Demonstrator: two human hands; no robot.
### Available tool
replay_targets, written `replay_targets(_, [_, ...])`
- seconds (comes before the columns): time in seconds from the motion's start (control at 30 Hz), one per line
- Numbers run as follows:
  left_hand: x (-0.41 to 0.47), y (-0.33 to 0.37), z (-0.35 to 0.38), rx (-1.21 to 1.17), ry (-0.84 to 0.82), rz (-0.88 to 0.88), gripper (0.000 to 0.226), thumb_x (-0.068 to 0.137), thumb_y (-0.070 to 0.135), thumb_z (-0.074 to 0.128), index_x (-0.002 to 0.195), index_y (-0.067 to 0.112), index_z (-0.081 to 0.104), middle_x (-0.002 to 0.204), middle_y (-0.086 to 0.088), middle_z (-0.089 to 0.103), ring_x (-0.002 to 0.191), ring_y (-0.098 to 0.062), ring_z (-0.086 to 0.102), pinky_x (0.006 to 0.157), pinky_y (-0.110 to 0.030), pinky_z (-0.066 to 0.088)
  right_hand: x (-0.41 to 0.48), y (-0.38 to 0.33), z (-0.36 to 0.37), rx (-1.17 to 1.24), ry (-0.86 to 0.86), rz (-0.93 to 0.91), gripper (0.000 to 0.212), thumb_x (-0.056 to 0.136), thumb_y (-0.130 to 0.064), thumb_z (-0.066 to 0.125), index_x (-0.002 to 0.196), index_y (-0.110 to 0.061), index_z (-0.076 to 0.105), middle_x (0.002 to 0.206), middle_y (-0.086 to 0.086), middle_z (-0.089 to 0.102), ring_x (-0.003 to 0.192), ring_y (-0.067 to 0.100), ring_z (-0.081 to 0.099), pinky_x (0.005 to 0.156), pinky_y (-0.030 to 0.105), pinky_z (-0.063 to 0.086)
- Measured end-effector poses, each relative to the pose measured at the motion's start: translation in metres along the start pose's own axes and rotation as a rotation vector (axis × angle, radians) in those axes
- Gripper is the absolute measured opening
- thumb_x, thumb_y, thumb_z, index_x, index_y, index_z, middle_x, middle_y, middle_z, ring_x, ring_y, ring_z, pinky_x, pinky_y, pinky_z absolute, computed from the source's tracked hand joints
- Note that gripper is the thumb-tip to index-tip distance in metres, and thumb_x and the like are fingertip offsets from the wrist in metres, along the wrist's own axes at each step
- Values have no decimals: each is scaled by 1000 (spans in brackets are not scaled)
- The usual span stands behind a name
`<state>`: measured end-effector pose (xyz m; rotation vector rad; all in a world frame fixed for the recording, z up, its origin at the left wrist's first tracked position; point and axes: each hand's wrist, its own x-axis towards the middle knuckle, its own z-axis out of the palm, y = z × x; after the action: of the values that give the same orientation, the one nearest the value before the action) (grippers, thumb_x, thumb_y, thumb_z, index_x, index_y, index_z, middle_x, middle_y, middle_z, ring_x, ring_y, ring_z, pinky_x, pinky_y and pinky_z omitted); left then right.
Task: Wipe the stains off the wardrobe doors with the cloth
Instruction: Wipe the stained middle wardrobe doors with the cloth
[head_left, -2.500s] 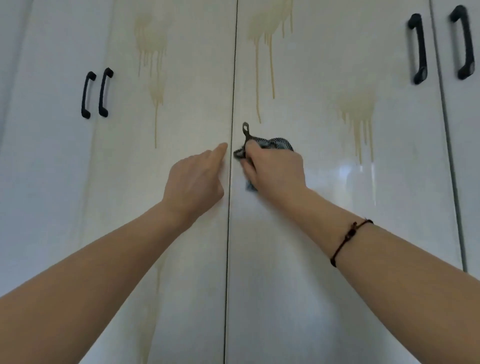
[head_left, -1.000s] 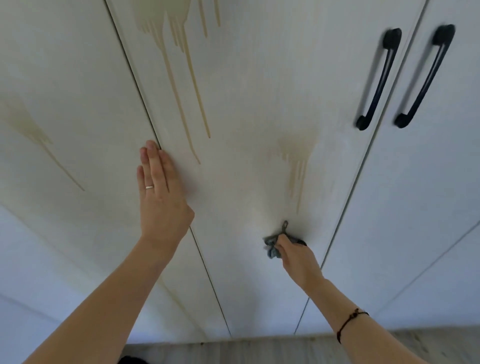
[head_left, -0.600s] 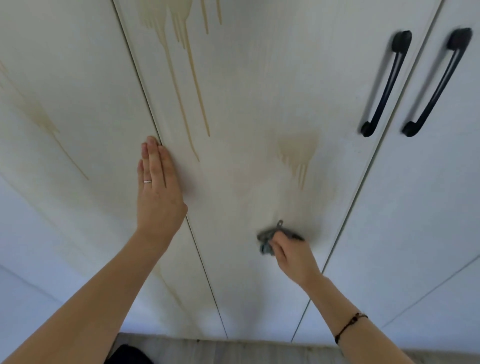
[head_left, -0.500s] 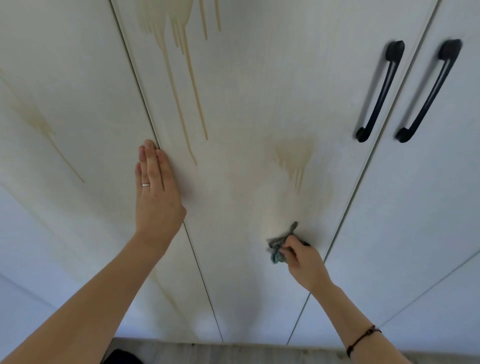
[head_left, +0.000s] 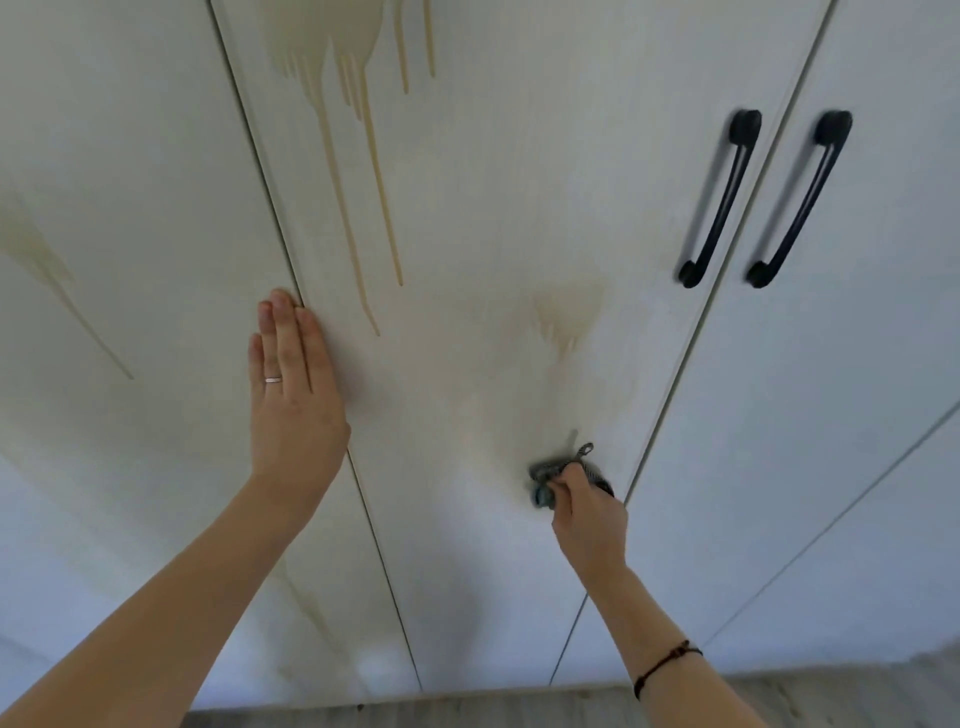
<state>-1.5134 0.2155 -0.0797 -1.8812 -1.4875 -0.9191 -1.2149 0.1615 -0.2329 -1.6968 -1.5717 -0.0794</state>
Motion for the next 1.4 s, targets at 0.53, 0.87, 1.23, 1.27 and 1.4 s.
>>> replay_targets(0.53, [1, 11, 10, 4, 45, -68, 73, 83, -24, 35, 150, -19, 6, 156, -41, 5, 149, -50, 0, 122, -57, 14, -8, 50, -19, 67, 35, 316, 34, 94, -3, 60, 80, -29, 42, 64, -10, 54, 57, 22, 59, 47, 24, 33])
replay_targets(0.87, [-1, 13, 15, 7, 72, -90, 75, 81, -26, 36, 149, -19, 5, 155, -41, 6, 149, -51, 2, 120, -58, 18, 103, -17, -80, 285, 640, 131, 18, 96, -28, 58, 85, -14, 57, 74, -6, 63, 68, 7, 53, 60, 21, 43])
replay_targets(1.23, [0, 13, 14, -3, 66, -84, 72, 83, -26, 35, 148, -21, 5, 156, -41, 4, 149, -50, 0, 121, -60, 16, 166, -52, -140, 460, 892, 115, 10, 97, -25, 58, 88, -19, 58, 64, -15, 54, 61, 10, 55, 62, 27, 45])
replay_targets(1.27, [0, 13, 15, -12, 67, -86, 73, 82, -27, 36, 148, -21, 6, 155, -42, 5, 149, -51, 0, 121, -60, 16, 163, -51, -137, 427, 890, 97, 11, 97, -23, 59, 89, -16, 60, 66, -12, 57, 63, 11, 56, 63, 24, 45])
replay_targets(1.4, [2, 16, 15, -16, 74, -92, 74, 81, -27, 36, 148, -21, 6, 156, -41, 5, 149, -50, -1, 121, -60, 15, 96, -15, -78, 342, 612, 20, 16, 96, -25, 58, 87, -15, 65, 75, -5, 66, 69, 4, 59, 62, 23, 53])
